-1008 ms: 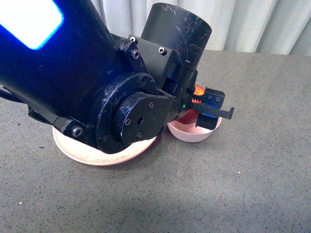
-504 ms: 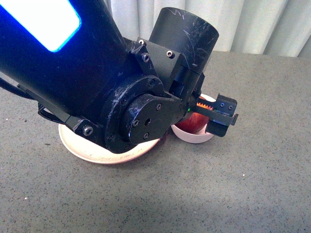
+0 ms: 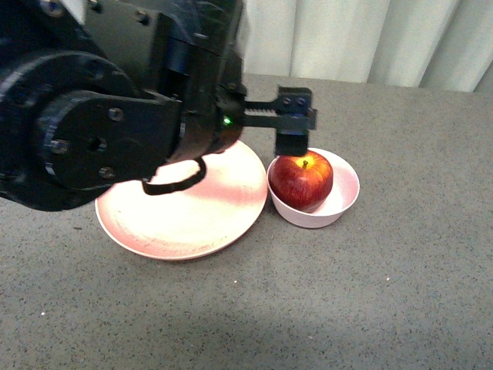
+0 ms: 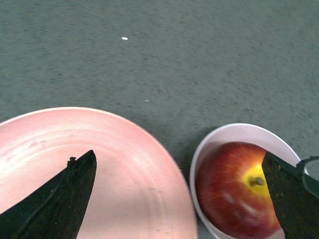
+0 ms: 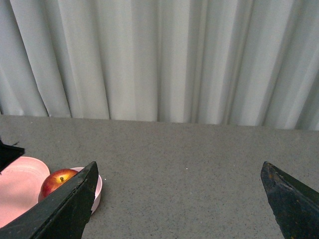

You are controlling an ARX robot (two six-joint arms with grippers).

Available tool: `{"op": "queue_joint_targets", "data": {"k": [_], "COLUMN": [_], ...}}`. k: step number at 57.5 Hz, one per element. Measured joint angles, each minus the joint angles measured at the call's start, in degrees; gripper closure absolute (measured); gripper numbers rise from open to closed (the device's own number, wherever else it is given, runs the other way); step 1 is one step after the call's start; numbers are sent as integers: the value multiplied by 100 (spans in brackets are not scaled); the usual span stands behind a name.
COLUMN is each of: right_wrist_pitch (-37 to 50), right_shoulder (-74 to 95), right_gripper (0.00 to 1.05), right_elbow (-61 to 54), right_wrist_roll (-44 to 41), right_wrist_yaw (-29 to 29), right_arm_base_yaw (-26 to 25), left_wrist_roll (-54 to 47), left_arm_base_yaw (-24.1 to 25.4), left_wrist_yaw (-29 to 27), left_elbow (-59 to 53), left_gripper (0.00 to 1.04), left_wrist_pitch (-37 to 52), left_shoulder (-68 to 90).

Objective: Move apple from plate to bowl

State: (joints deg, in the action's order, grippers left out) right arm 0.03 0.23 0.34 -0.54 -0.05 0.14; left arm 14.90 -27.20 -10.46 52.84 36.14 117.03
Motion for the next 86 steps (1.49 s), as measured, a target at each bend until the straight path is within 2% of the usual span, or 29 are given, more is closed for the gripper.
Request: {"op": "queue_joint_targets", "data": {"k": [13,22,31,38,45,49,64,74,75,77,81,86], "right_wrist_pitch": [0,0,0,0,0,0,0,0,0,0,0,0], "right_shoulder": [0,0,0,0,2,0,2,0,0,2,2,0], "right_gripper": [9,9,9,9,9,9,9,9,9,9,9,9], "right_elbow": [0,0,0,0,0,0,0,0,0,0,0,0], "right_wrist_roll": [2,2,0,2,2,2,2,2,2,2,2,0], "right_wrist_yaw": [0,0,0,-2,0,2,0,0,0,0,0,-4], "right_arm_base_yaw": [0,0,0,0,0,0,0,0,0,0,0,0], "left_wrist_roll": [76,118,68,-505,-1121,-1248,-1384,-1425,-1434,-1445,-1445,-1447], "left_arm_base_yaw": [603,1130,1309,1443,1683,1784,2092,2275,2417,2594,2697,2702], "left_wrist_yaw": [-11,-57,-278,-181,70,153,433,654,894,1010,1010,1027], "left_elbow": [-1064,-2299,-3126,-3630,-4264,-4470,-4975,-5158,-5169,-5165,-5158,-5163], "left_gripper": [7,7,7,25,49,59,100,101,101,101,101,101], "left_wrist_pitch": [490,879,883,2356,3821,4083,3261,2487,2321,1961,1097,723], "left_shoulder": [-605,-1700,-2559,-2323,-2529,-2942,-4365,-5379,-5554,-5925,-6712,-7171]}}
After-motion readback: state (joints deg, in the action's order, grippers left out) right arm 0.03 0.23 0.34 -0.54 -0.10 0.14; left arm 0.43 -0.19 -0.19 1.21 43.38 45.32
